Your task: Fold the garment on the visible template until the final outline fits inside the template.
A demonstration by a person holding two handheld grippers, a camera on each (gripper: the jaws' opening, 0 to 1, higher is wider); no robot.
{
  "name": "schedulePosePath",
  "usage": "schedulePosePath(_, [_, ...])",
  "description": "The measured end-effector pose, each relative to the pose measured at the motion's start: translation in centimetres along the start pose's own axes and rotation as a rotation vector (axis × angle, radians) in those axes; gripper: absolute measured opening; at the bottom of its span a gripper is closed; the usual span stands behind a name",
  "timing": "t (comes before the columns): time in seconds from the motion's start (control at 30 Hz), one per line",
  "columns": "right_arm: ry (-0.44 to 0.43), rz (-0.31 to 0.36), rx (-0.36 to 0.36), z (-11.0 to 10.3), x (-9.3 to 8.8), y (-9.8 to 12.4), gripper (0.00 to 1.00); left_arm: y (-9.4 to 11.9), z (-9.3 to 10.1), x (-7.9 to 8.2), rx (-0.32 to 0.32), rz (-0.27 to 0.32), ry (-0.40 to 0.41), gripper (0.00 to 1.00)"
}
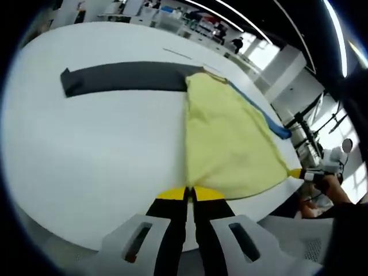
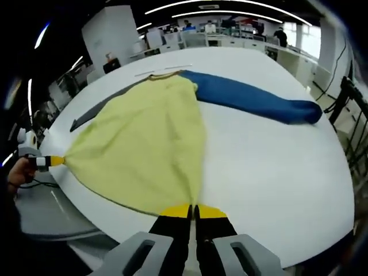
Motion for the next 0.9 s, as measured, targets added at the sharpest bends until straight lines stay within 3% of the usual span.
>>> schedulePosePath(0.27, [-0.017,-0.01,0.004,-0.1,-0.1,0.4,0.0,-0.2,-0.1,-0.8,0.053,-0.049,-0.028,0.0])
schedulePosePath(0.63, [-0.001,-0.014,0.003,0.3,-0.1,0.7,0.0,-0.1,0.3,-1.2,0.064,-0.045,-0.035,0.0])
schedulePosePath(0.8, [0.005,-0.004,0.009,0.2,0.0,0.7,0.0,-0.2,0.3,-0.9,0.071,-0.049,-0.117,0.02])
schedulePosePath(0.9, [0.015,0.014,0.005,0.4,0.3,0.8,0.02,-0.3,0.7,-0.1,0.068,-0.021,-0.176,0.11])
Point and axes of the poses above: the point that each gripper's makers call its tool centre point, and the gripper's own axes: y roughly backward along the fingers, z roughly to its right, x roughly out of its top, the point moved 2 cm from there along y, roughly backward along the fingers, and after that the axes turned 9 degrees about -x, right-handed, at the moved point
